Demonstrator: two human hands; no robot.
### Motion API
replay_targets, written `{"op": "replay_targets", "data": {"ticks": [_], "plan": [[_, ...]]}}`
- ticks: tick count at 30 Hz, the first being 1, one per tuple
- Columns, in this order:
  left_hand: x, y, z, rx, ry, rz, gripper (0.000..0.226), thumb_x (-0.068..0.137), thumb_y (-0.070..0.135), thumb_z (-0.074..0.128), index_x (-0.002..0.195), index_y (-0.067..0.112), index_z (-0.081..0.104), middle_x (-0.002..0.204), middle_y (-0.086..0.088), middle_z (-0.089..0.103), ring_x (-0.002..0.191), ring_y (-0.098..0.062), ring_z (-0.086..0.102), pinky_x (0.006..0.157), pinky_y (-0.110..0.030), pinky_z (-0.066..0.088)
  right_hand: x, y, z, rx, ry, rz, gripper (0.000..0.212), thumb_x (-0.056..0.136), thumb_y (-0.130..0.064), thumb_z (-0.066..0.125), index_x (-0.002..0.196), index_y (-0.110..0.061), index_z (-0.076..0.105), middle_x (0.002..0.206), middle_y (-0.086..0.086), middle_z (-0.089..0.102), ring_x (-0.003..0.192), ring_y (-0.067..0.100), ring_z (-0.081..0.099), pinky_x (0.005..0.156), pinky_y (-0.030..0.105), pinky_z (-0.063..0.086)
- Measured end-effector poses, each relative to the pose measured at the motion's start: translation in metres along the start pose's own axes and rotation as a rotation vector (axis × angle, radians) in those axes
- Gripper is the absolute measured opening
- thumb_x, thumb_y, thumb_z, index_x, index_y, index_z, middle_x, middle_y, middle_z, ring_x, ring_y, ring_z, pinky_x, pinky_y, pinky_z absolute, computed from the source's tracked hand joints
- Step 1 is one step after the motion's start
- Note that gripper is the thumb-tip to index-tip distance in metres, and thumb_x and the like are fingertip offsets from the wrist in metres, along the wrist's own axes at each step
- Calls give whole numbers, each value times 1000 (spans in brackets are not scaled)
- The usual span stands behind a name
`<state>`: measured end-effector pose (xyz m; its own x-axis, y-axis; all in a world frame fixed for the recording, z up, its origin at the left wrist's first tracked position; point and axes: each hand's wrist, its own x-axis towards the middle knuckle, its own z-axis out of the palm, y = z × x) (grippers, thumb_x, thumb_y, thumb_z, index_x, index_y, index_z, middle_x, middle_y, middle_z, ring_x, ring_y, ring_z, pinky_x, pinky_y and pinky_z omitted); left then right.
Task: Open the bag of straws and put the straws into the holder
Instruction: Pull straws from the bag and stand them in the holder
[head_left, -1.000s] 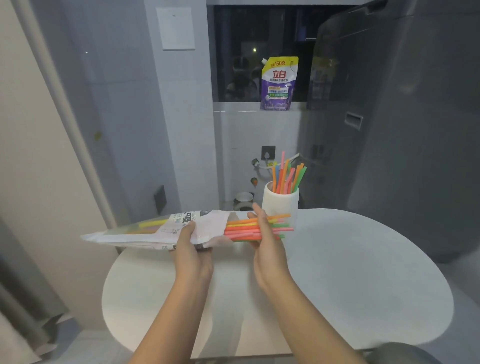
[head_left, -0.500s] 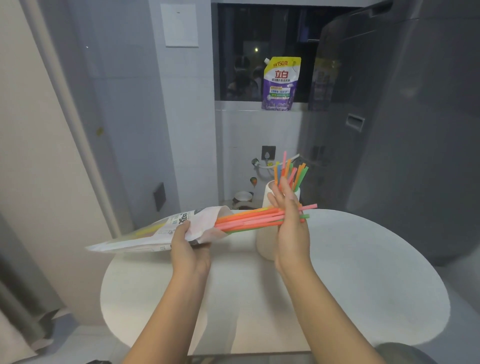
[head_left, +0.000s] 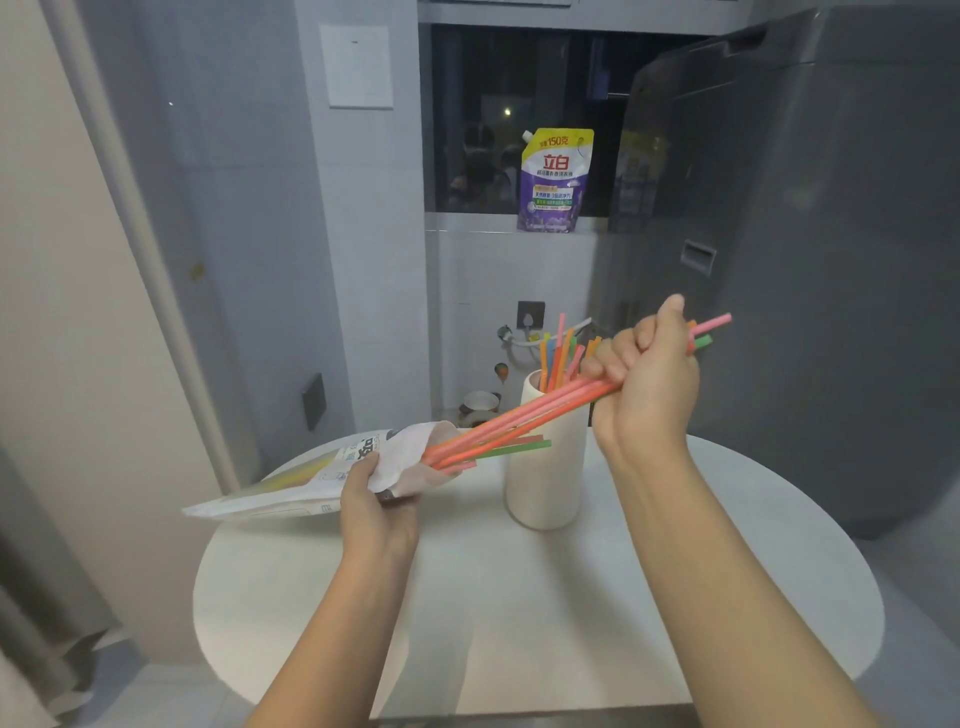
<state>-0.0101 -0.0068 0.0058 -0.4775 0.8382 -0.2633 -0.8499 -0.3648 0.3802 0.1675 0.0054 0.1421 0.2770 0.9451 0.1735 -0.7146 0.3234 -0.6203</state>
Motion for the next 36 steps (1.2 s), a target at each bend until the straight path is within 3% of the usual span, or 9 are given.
{"op": "replay_targets", "data": {"ticks": [10, 13, 17, 29, 36], "plan": [[-1, 2, -1, 31, 26, 4, 14, 92, 3, 48, 100, 11, 54, 93, -5, 62, 85, -18, 62, 91, -36, 47, 19, -52, 17, -33, 8, -158, 54, 95, -34, 44, 44, -22, 32, 38, -8, 25, 33, 9, 22, 35, 18, 22], [-1, 1, -2, 33, 8, 6, 16, 91, 2, 47, 100, 12, 56, 93, -4, 65, 87, -18, 63, 88, -36, 50, 28, -64, 22, -50, 44, -214, 51, 95, -35, 45, 47, -20, 33, 38, -8, 25, 33, 9, 22, 35, 18, 23], [-2, 0, -3, 51, -11, 2, 17, 91, 3, 46, 93, 13, 59, 73, 2, 72, 73, -12, 68, 74, -32, 52, 38, -69, 32, -136, 63, -310, 46, 95, -36, 44, 54, -18, 34, 38, -9, 27, 33, 8, 24, 35, 18, 24], [-7, 0, 0, 70, -22, 20, 18, 92, 3, 44, 90, 15, 58, 65, 4, 72, 61, -9, 70, 76, -32, 50, 45, -71, 37, -205, 43, -464, 48, 94, -39, 44, 51, -21, 32, 36, -12, 30, 31, 7, 28, 35, 17, 27], [-7, 0, 1, 75, -11, 19, 18, 91, 3, 45, 91, 15, 58, 66, 4, 72, 62, -9, 69, 81, -34, 50, 55, -49, 35, -401, 25, -416, 47, 94, -41, 43, 55, -18, 34, 33, -11, 33, 30, 5, 31, 34, 16, 29]]}}
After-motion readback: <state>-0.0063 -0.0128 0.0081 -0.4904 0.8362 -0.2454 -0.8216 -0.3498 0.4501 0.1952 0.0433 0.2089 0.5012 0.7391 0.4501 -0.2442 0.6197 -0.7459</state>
